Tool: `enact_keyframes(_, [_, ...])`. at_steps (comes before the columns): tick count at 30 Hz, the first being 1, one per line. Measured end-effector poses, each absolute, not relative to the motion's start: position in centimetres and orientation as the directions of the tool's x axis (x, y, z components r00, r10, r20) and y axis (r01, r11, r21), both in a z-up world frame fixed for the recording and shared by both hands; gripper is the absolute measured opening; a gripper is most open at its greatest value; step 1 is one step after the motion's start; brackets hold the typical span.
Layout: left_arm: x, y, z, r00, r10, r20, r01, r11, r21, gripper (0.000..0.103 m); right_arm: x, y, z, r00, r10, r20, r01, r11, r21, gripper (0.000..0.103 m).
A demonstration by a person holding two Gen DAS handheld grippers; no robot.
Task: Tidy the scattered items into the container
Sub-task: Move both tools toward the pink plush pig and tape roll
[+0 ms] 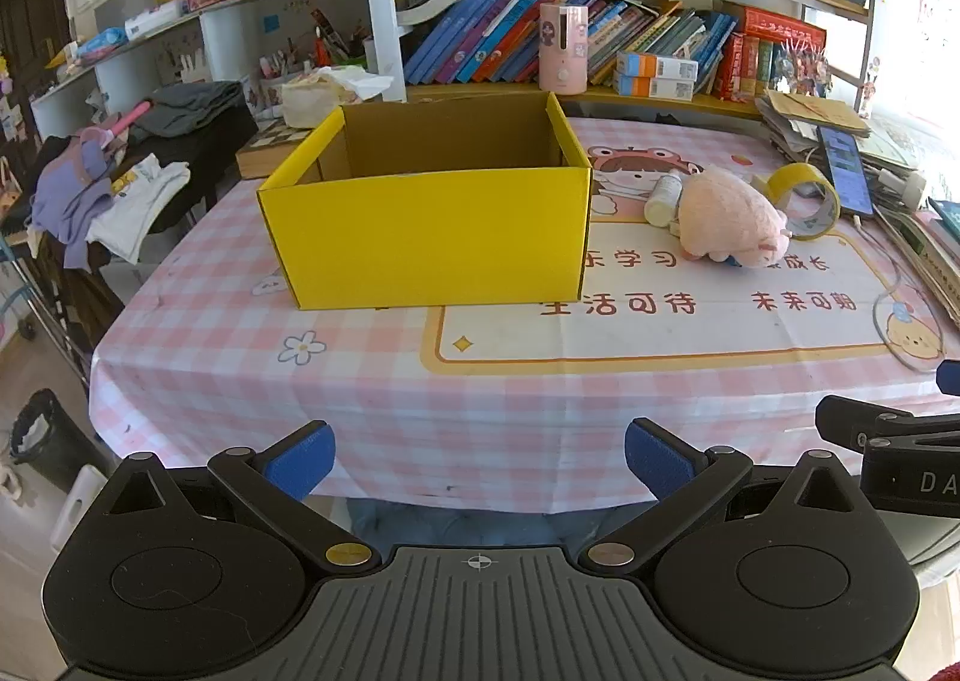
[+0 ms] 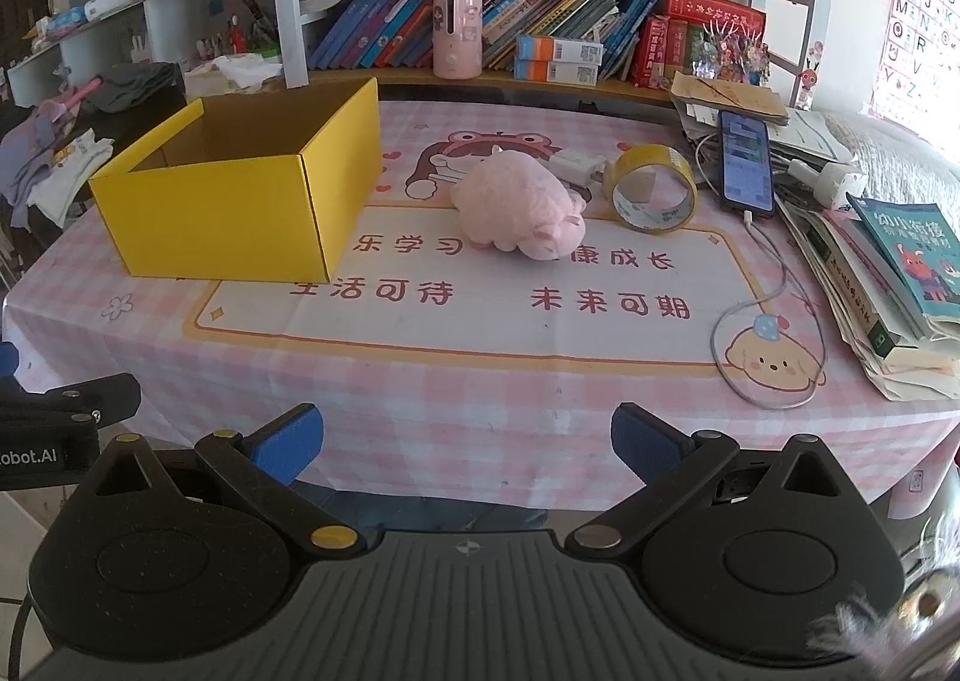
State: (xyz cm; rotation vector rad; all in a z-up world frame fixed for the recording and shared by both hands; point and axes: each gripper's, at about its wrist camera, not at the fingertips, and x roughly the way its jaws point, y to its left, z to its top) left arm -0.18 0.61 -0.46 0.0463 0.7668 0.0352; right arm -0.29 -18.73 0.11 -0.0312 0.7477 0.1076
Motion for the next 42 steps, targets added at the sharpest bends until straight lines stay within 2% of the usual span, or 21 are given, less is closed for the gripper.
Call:
enact_keyframes(33, [0.2, 1.1, -0.6, 0.722, 0.03, -0.691, 0.01, 0.998, 0.055, 0.103, 0.7, -18.5, -0.2, 0.741, 0.079, -0.667, -0.116, 0.993, -0.012, 0.103])
enact_keyframes(42, [0.3, 1.4, -0.7, 0.714, 0.016, -0.7, 0.023, 0.999, 0.047, 0.103, 0.8, -17.7, -0.2, 0.735, 0.108, -0.67, -0.187, 0.981, -0.047, 0.103])
